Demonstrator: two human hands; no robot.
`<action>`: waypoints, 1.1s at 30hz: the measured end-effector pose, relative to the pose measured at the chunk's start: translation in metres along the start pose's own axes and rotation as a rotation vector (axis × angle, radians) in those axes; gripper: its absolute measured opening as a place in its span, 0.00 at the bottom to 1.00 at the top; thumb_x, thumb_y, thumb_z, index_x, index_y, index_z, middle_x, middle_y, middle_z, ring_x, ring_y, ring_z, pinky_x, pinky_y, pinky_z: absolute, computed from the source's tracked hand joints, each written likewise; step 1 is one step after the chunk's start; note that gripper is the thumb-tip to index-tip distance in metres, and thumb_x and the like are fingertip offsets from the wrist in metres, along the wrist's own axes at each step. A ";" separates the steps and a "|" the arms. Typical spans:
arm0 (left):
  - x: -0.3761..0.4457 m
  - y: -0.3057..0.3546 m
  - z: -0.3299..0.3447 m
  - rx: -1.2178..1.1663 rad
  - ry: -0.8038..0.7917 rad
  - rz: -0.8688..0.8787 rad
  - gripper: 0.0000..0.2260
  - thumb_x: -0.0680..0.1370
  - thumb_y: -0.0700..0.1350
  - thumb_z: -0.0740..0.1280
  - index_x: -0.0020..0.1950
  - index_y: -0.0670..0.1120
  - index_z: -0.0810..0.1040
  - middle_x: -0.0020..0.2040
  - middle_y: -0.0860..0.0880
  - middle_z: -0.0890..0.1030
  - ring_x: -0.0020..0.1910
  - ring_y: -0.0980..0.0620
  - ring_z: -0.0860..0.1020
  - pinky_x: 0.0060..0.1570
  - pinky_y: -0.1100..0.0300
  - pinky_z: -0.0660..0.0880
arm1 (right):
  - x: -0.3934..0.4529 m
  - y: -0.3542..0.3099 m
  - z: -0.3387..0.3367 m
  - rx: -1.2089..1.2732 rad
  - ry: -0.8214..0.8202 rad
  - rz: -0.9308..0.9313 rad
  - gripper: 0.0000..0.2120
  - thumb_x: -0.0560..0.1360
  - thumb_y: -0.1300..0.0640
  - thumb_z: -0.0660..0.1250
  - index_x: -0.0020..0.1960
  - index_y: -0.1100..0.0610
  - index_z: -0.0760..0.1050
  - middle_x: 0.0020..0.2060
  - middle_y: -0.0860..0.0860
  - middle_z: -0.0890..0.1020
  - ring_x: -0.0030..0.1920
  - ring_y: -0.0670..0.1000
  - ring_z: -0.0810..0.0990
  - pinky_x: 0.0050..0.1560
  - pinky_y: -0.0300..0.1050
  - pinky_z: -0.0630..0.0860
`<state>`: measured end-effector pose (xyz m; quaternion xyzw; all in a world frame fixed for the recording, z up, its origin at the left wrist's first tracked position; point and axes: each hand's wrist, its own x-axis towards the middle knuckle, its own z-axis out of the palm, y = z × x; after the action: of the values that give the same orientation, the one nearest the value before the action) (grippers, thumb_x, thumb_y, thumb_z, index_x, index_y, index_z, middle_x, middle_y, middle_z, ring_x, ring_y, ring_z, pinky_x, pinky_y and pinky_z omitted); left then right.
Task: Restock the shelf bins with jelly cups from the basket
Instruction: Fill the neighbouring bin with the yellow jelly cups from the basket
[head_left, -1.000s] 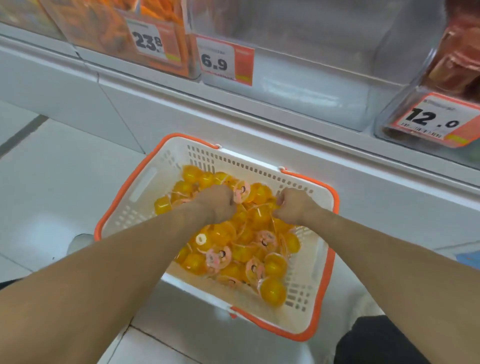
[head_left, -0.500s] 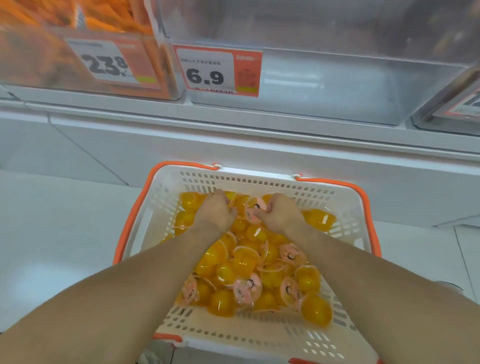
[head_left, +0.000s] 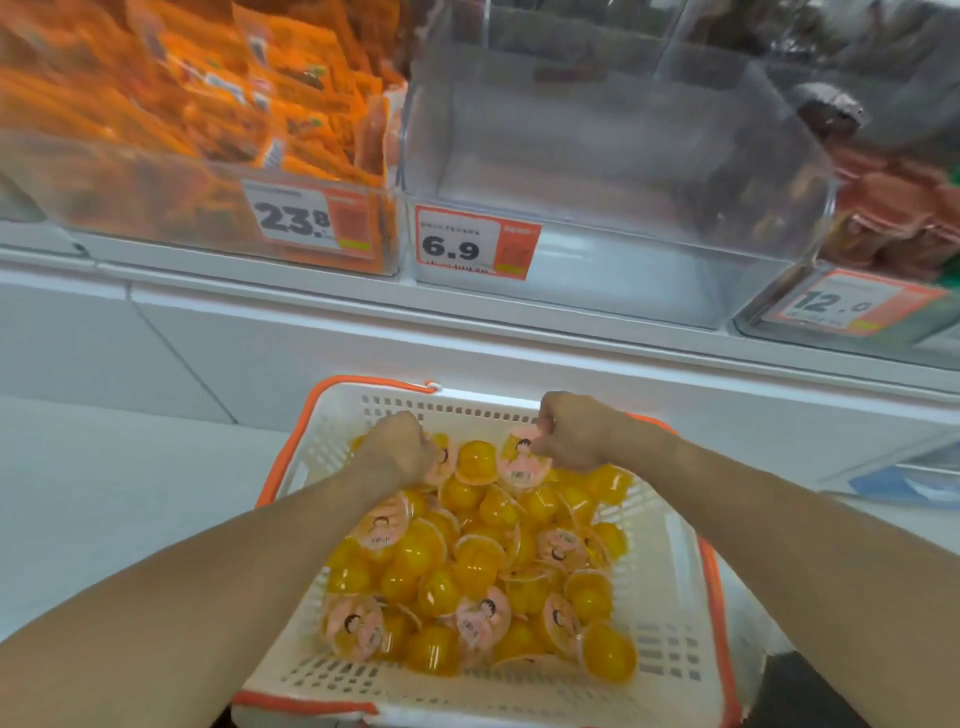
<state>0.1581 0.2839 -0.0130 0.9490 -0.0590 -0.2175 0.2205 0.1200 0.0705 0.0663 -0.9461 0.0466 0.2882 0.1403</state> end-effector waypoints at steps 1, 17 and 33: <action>-0.007 0.001 -0.013 0.050 -0.014 0.040 0.10 0.80 0.42 0.62 0.46 0.40 0.80 0.48 0.41 0.83 0.36 0.49 0.75 0.37 0.59 0.72 | -0.010 -0.001 -0.010 -0.027 0.000 -0.037 0.11 0.79 0.52 0.67 0.55 0.57 0.70 0.50 0.56 0.81 0.45 0.56 0.77 0.44 0.45 0.73; -0.148 0.051 -0.165 -0.646 -0.171 0.399 0.07 0.84 0.44 0.61 0.49 0.41 0.71 0.42 0.42 0.79 0.43 0.44 0.81 0.50 0.42 0.81 | -0.150 -0.015 -0.087 0.486 0.374 -0.479 0.03 0.80 0.57 0.66 0.49 0.52 0.73 0.29 0.47 0.78 0.28 0.49 0.74 0.34 0.47 0.76; -0.126 0.103 -0.136 -0.728 -0.396 0.316 0.21 0.80 0.58 0.58 0.57 0.44 0.80 0.26 0.58 0.77 0.25 0.62 0.74 0.31 0.70 0.68 | -0.115 -0.031 -0.062 1.109 0.437 -0.338 0.03 0.83 0.59 0.61 0.54 0.57 0.73 0.29 0.52 0.74 0.26 0.51 0.74 0.40 0.56 0.79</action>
<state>0.1030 0.2710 0.1917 0.7289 -0.1638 -0.3655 0.5552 0.0629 0.0829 0.1866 -0.7637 0.0668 -0.0057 0.6421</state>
